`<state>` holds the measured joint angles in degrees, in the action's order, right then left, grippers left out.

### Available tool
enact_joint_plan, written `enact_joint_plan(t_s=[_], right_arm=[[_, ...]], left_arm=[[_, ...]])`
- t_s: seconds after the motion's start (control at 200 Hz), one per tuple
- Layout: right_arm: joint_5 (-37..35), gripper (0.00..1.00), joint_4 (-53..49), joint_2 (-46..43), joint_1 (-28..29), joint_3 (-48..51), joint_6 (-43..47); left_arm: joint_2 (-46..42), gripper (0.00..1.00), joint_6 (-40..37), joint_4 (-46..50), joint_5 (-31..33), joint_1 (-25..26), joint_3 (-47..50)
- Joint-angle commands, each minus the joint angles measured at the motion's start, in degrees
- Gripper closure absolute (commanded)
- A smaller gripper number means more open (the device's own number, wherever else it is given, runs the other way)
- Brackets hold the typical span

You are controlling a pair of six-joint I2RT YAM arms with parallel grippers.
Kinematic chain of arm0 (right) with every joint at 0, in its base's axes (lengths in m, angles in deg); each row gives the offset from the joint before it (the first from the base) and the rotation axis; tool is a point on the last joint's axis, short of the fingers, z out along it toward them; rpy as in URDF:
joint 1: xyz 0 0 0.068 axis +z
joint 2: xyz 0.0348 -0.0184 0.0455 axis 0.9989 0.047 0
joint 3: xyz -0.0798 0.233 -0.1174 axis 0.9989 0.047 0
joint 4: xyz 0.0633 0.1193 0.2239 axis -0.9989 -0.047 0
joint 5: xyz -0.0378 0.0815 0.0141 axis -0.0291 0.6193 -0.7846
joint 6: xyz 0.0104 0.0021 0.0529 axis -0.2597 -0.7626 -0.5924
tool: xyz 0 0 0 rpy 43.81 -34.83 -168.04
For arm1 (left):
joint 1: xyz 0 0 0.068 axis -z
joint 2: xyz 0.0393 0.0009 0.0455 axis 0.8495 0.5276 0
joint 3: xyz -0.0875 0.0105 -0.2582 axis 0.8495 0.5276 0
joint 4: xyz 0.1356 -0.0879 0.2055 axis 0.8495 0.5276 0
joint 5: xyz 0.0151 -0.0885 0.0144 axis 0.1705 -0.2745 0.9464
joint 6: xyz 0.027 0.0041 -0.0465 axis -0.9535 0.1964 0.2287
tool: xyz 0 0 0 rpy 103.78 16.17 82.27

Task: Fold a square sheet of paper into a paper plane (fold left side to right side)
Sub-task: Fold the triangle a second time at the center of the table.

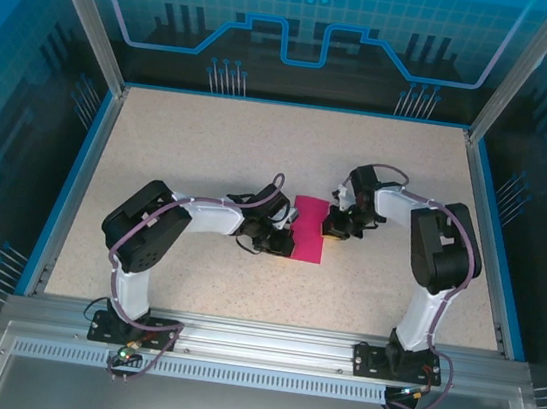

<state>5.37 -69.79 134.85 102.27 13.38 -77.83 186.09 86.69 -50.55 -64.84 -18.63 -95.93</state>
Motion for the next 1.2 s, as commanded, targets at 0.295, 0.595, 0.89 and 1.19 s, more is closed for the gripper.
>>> enact_joint_plan(t_s=[0.295,0.595,0.89,1.19], right_arm=[[2.97,0.94,2.04,-5.96,-5.76,1.79,0.7],[11.2,0.93,8.42,-6.15,0.53,6.25,-3.58],[7.23,0.94,5.26,0.54,3.5,2.2,-3.73],[2.24,0.94,1.71,2.31,3.63,2.13,-2.61]], left_arm=[[2.43,0.9,-0.99,7.35,4.79,0.28,2.49],[2.34,0.9,-1.2,7.71,4.77,0.26,1.57],[1.69,0.9,-1.27,8.31,3.26,0.25,-1.52],[1.06,0.89,-3.48,12.66,0.97,1.21,-10.37]])
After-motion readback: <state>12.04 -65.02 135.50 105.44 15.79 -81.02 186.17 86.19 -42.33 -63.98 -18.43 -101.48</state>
